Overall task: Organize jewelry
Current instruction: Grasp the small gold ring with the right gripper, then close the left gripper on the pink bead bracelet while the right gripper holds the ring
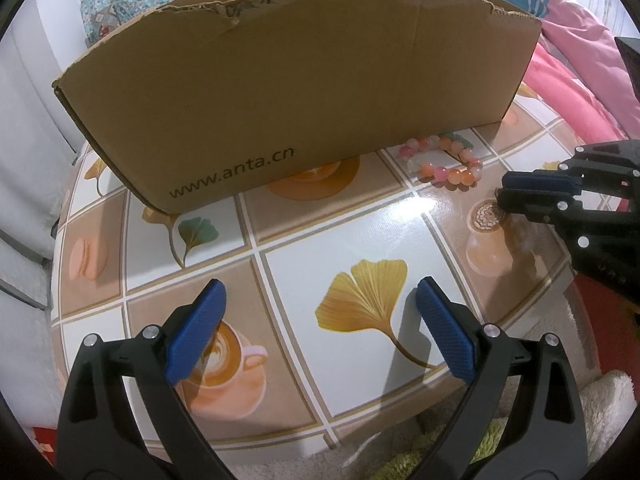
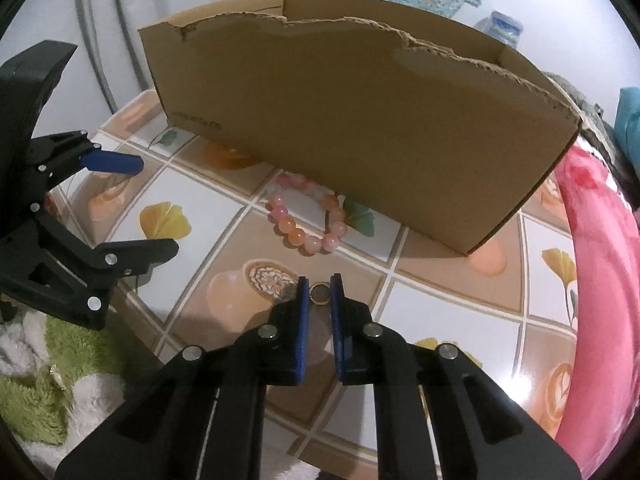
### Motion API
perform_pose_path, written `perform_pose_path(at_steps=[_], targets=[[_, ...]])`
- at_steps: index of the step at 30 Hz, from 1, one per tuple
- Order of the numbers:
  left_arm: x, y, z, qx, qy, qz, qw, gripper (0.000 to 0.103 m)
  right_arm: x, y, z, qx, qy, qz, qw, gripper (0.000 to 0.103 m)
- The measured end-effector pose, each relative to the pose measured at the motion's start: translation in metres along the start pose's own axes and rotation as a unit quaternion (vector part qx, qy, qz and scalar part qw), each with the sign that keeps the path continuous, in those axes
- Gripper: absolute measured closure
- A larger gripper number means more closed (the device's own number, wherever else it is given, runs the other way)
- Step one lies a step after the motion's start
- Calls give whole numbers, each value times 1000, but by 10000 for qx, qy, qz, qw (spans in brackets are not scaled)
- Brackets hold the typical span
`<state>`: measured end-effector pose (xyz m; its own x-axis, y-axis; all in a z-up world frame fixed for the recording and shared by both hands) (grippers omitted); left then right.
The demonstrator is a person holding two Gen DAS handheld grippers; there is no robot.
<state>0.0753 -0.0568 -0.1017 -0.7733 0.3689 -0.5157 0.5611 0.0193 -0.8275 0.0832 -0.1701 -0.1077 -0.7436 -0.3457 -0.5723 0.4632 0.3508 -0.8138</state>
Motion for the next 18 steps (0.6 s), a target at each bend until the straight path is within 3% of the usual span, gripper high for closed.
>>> perform_pose_path(at_steps=[9, 14, 16, 18], targets=[[-6, -6, -2, 4, -5, 160, 9999, 11, 3, -14, 11, -162, 391, 302, 9986, 92], [-18, -26, 4, 152, 78, 738, 9971, 11, 8, -32, 29, -190, 757, 553, 9954, 92], [-24, -35, 11, 281, 157, 949, 9950, 15, 7, -38, 36, -208, 917, 675, 9933, 92], [-30, -39, 21, 395, 325, 1073, 9929, 25, 9, -41, 41, -210, 1013, 755, 9918, 92]])
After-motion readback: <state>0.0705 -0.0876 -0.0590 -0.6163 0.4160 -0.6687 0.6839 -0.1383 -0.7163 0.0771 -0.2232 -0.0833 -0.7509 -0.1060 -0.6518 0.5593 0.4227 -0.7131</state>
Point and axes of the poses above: each gripper's, at about its wrist camera, not at the fingertips, and y roughly the way its jaws point, z to its right, x to its underside, the point moved 7 cm from there along y, roughly the way its jaws point, and after that the axes turned 12 degrees about -x, right-handed, at the moved point
